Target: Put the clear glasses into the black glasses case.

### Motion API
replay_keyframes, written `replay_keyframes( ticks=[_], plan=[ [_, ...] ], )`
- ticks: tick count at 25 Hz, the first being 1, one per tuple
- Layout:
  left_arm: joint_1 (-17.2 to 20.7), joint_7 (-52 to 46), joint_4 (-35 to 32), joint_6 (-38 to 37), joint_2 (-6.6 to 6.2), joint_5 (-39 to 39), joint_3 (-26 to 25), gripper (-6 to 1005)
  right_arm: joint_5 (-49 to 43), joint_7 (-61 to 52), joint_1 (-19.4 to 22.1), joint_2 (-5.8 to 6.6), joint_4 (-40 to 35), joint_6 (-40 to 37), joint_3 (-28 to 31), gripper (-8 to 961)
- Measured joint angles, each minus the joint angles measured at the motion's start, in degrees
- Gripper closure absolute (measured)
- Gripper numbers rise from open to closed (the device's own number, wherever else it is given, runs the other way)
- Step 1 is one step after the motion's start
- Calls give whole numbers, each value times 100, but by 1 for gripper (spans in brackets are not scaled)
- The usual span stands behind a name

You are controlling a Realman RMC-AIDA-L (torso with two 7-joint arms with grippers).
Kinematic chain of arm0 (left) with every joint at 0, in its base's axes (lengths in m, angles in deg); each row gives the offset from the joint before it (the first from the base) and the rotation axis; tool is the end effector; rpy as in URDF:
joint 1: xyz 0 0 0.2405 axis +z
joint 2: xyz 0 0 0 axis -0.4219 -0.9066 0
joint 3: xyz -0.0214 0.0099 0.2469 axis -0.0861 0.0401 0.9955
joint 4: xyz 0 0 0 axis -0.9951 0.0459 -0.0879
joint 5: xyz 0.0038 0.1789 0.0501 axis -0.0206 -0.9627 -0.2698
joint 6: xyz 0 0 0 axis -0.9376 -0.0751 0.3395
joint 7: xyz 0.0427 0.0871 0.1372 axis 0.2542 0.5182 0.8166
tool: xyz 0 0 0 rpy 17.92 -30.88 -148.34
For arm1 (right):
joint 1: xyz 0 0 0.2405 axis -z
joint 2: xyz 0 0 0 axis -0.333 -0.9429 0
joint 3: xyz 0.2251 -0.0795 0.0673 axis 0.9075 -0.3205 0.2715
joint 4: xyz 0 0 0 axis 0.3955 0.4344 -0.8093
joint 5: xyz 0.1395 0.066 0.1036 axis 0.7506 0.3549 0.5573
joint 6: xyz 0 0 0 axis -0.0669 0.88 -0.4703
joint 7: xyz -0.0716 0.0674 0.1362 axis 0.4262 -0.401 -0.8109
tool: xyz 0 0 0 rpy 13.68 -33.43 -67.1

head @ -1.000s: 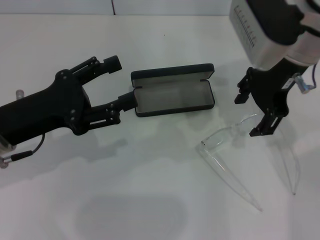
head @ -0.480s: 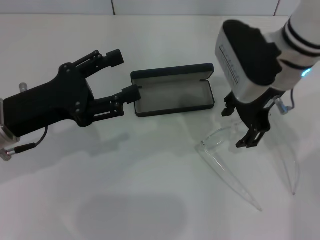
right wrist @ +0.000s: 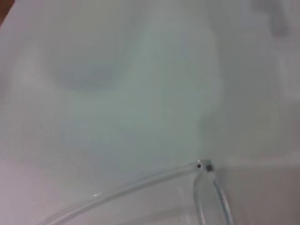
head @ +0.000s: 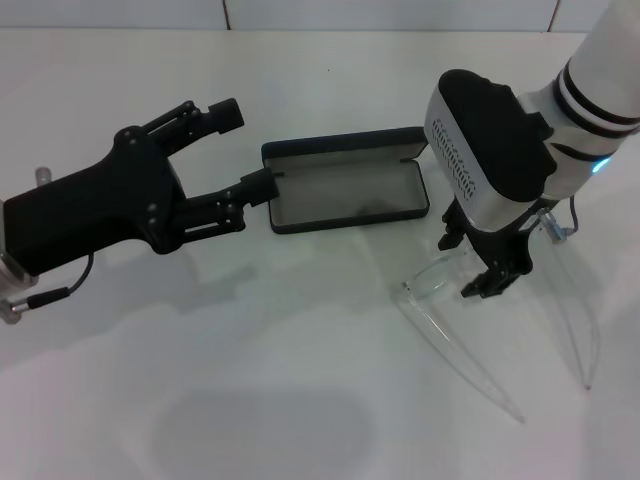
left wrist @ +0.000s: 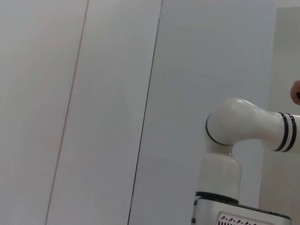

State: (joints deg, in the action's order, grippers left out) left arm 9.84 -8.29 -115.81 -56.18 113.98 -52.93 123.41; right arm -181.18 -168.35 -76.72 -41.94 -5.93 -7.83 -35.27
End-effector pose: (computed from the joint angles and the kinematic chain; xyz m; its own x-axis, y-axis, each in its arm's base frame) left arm -0.2052 0.2630 0.0215 0.5722 0.0929 0.8148 0.3661 -0.9180 -0.1525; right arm 0.1416 0.3597 -0.0723 0.7930 0.3737 0.4812 0.3446 -0.9264 0.1517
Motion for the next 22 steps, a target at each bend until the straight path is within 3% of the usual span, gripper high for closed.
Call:
replay_keyframes(
  ticks=[2, 12, 18, 22],
  plan=[
    [8, 0, 0, 0, 0, 8, 0, 103, 6, -2, 47, 0, -80, 20, 11, 207],
    [9, -41, 0, -5, 9, 20, -144, 104, -52, -50, 87, 20, -110, 5, 140, 594],
    [14, -25, -19, -29, 19, 173, -143, 105, 40, -81, 138, 23, -199, -419, 934, 815],
    [25, -53, -53, -124, 8, 472, -141, 105, 407, -80, 403, 56, -518, -770, 1586, 884]
  ],
)
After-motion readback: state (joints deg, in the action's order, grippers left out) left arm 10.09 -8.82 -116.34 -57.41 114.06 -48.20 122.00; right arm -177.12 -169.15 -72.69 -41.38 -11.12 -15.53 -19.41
